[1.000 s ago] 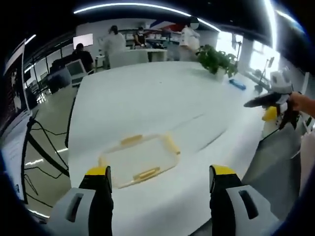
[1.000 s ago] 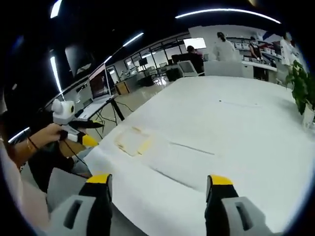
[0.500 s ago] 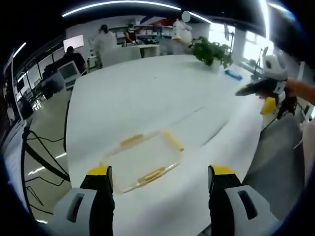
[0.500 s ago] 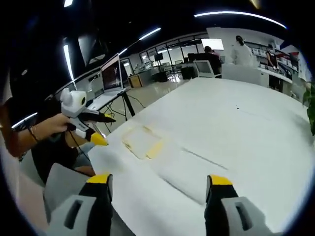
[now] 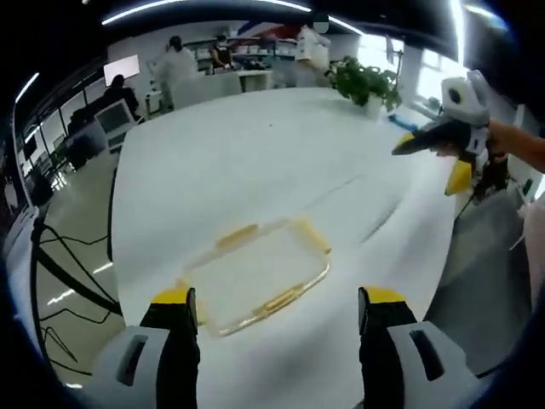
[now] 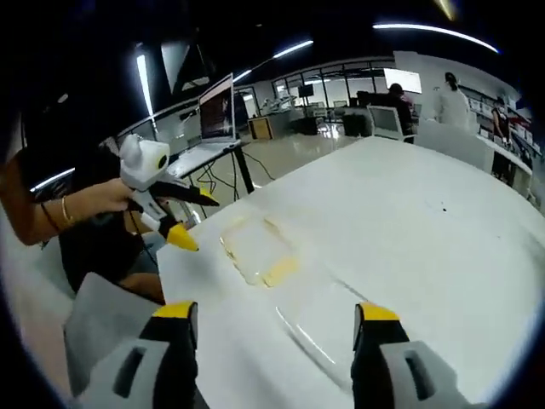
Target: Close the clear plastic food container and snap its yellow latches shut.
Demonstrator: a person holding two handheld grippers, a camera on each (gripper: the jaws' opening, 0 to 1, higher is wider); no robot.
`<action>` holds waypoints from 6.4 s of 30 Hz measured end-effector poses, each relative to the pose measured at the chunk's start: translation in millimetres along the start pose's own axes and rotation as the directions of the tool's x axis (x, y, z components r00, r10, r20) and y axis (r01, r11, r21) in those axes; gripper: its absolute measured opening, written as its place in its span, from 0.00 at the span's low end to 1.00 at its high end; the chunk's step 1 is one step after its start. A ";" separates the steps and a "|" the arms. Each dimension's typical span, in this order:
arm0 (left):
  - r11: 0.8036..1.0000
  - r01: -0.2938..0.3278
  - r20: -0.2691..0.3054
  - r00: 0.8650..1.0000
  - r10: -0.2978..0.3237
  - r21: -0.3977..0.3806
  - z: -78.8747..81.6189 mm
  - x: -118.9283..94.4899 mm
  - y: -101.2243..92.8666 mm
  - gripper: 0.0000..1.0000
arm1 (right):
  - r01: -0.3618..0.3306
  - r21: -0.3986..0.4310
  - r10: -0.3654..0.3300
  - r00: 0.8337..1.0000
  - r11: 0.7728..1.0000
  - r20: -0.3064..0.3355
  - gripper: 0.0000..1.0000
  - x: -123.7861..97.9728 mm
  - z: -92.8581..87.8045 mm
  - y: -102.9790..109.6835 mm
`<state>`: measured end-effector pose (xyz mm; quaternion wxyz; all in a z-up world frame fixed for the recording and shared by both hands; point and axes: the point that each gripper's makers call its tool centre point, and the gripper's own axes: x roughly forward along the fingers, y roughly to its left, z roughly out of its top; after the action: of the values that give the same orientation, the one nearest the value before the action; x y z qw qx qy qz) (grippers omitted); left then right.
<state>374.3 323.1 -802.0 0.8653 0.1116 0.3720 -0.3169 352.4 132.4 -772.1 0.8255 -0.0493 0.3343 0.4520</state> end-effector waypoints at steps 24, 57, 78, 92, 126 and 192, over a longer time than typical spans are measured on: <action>0.952 0.108 -0.186 0.981 -0.056 0.286 -9.8 30.4 25.2 0.75 | -0.137 -0.066 0.137 0.991 0.988 -0.007 0.72 58.6 27.1 16.2; 0.843 0.293 -0.410 0.907 -0.096 0.451 -50.1 46.4 67.7 0.73 | -0.159 -0.273 0.093 0.966 0.949 -0.240 0.70 140.3 14.0 18.3; 0.811 0.375 -0.457 0.877 -0.153 0.449 -58.9 57.5 74.5 0.70 | -0.194 -0.407 -0.001 0.901 0.893 -0.433 0.72 178.0 -8.2 8.7; 0.782 0.409 -0.463 0.869 -0.176 0.471 -60.7 54.6 74.2 0.71 | -0.196 -0.414 -0.040 0.867 0.889 -0.497 0.70 178.1 -21.9 -2.9; 0.683 0.483 -0.511 0.839 -0.184 0.547 -58.7 56.3 77.4 0.53 | -0.334 -0.496 -0.042 0.796 0.801 -0.604 0.38 164.6 -18.1 -19.1; 0.671 0.477 -0.508 0.844 -0.171 0.567 -30.5 25.6 76.6 0.36 | -0.404 -0.556 -0.017 0.798 0.726 -0.602 0.37 133.8 1.6 -11.7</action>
<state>418.5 383.6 -844.9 0.5928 0.4118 0.4194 -0.5506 411.6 221.6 -853.2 0.5596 -0.4331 0.3859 0.5919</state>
